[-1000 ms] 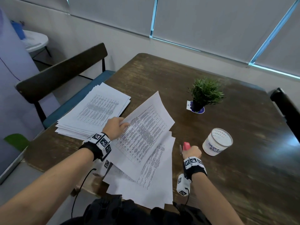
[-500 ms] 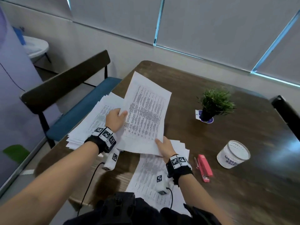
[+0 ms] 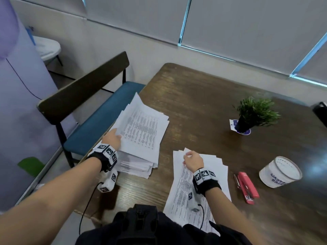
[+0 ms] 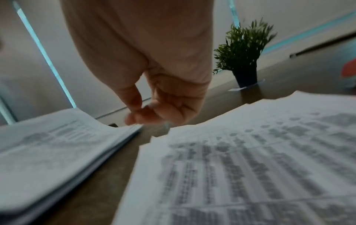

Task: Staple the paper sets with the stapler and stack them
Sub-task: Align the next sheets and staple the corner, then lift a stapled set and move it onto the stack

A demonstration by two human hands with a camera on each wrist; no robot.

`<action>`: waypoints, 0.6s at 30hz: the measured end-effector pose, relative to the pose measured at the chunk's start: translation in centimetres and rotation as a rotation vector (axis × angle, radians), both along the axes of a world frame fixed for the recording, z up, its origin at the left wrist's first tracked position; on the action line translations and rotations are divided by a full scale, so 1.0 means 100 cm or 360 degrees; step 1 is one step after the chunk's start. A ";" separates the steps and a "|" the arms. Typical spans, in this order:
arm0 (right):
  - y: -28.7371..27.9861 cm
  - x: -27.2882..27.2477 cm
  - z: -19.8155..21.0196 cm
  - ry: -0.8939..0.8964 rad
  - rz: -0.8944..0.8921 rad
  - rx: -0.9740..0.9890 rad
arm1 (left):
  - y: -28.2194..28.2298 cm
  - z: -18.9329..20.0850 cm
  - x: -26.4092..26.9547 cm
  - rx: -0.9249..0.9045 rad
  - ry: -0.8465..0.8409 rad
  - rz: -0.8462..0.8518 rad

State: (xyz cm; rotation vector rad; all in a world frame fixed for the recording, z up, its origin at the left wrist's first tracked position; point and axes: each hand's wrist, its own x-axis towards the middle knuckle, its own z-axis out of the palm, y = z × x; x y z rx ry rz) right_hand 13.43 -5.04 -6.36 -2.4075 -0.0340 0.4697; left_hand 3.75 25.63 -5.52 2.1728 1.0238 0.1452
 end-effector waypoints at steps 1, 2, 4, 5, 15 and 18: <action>-0.006 -0.001 -0.005 -0.0033 0.0049 -0.0199 | 0.007 -0.003 -0.003 0.0005 -0.0003 0.0055; -0.012 -0.003 -0.009 -0.0062 0.0095 -0.0401 | 0.013 -0.008 -0.005 0.0005 -0.0001 0.0105; -0.023 -0.010 -0.015 -0.0073 0.0111 -0.0754 | 0.019 -0.011 -0.011 0.0032 0.0016 0.0182; -0.028 -0.014 -0.016 -0.0042 0.0060 -0.0869 | 0.019 -0.014 -0.011 0.0075 0.0030 0.0201; -0.066 -0.034 -0.028 0.0292 -0.0372 -0.0945 | -0.021 -0.043 -0.001 0.0458 0.0168 -0.0111; -0.053 -0.034 -0.026 0.0292 -0.0321 -0.0960 | -0.040 -0.047 0.004 0.0474 0.0017 -0.0217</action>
